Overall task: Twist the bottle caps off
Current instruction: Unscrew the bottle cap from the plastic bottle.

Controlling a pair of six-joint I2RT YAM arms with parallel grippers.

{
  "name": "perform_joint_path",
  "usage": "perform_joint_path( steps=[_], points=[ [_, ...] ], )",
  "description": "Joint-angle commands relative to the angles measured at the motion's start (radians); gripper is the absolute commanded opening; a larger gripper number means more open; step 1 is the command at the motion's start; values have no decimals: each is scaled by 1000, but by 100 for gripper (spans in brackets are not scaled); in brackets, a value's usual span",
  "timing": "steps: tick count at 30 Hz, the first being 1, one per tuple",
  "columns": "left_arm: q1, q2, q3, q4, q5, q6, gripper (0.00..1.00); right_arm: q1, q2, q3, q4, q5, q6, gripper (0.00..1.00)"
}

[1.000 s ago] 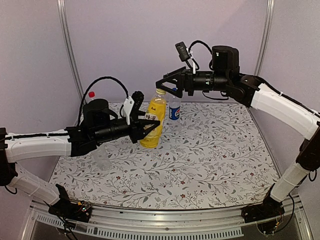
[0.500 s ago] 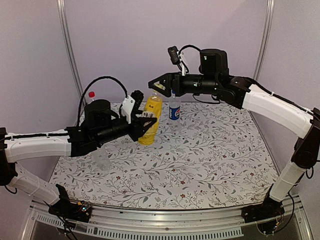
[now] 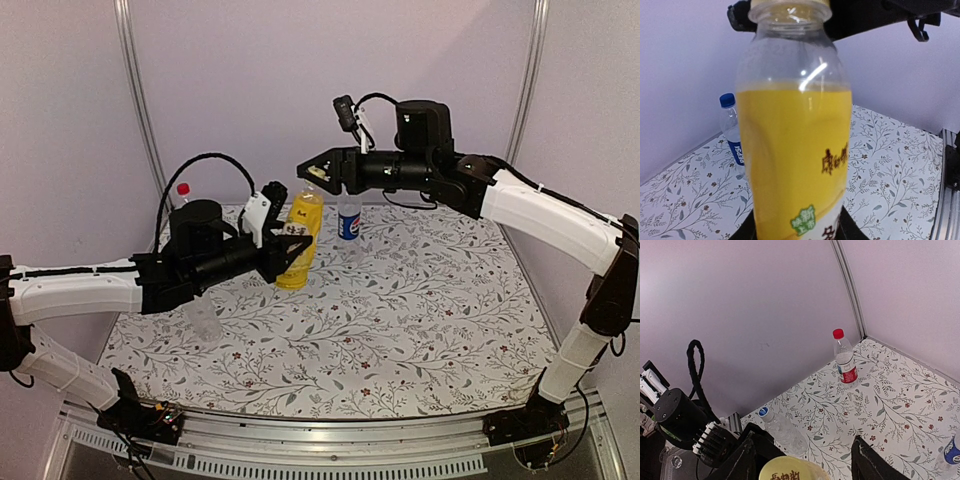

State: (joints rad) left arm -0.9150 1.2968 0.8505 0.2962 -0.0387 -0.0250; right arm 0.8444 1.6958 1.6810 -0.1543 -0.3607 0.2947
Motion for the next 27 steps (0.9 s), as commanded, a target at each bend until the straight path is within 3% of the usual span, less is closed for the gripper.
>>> perform_joint_path(
  steps=[1,12,16,21,27],
  points=[
    [-18,4,26,0,-12,17,23,7,-22,-16,30,-9,0,61],
    [-19,0,22,5,-13,20,23,7,-33,-32,40,-44,-22,27],
    [-19,-11,1,36,42,23,23,1,-58,-51,68,-108,-84,8],
    [-3,-34,-38,105,257,44,23,-42,-88,-74,67,-444,-300,0],
    [30,-47,-87,258,725,10,25,-90,-54,21,-76,-821,-473,1]
  ],
)
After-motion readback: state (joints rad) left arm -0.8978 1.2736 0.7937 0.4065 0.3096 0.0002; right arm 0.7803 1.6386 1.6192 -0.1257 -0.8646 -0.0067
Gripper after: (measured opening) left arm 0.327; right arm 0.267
